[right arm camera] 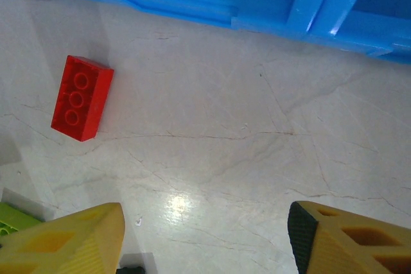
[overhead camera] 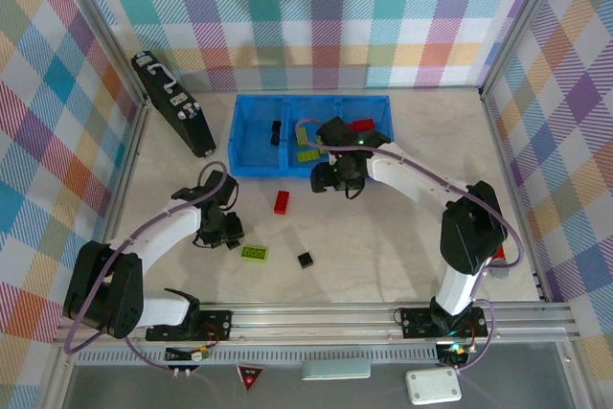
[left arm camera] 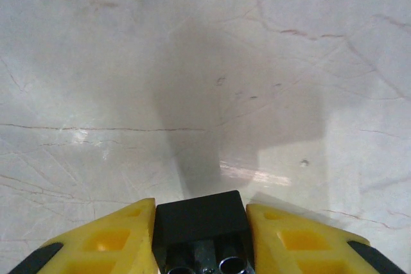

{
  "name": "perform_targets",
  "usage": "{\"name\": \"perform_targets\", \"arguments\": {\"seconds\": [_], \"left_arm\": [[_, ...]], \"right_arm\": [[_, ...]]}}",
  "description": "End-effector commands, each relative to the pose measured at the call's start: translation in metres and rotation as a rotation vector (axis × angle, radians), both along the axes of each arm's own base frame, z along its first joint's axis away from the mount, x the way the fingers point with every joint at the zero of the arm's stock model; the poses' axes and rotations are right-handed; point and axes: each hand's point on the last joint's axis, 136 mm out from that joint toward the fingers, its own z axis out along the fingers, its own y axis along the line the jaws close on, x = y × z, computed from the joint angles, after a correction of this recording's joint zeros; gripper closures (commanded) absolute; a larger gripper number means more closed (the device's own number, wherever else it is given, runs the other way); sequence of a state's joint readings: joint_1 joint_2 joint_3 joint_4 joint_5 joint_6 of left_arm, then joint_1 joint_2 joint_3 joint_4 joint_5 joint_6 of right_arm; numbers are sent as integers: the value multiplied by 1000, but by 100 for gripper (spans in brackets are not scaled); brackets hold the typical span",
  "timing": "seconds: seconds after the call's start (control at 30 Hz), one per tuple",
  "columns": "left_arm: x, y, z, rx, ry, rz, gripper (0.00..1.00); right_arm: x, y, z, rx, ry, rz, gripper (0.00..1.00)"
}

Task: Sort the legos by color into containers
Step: Pick up the lego from the bottom-left of the table, then place the lego in the container.

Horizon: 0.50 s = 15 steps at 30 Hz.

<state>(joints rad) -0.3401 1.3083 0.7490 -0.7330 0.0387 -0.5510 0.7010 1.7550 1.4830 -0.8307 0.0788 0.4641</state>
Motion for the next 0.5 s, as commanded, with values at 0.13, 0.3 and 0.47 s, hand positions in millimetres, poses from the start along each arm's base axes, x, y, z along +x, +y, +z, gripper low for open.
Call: {"name": "perform_targets", "arguments": {"seconds": [0.13, 0.3, 0.47], "left_arm": [[19, -6, 43, 6, -97, -75, 64], [43, -15, 68, 3, -161, -133, 64], [72, -25, 86, 12, -192, -197, 64]], "right_arm": [[-13, -17, 9, -18, -23, -31, 31], [-20, -28, 10, -32, -29, -44, 31], [-28, -39, 8, -52, -24, -56, 31]]}}
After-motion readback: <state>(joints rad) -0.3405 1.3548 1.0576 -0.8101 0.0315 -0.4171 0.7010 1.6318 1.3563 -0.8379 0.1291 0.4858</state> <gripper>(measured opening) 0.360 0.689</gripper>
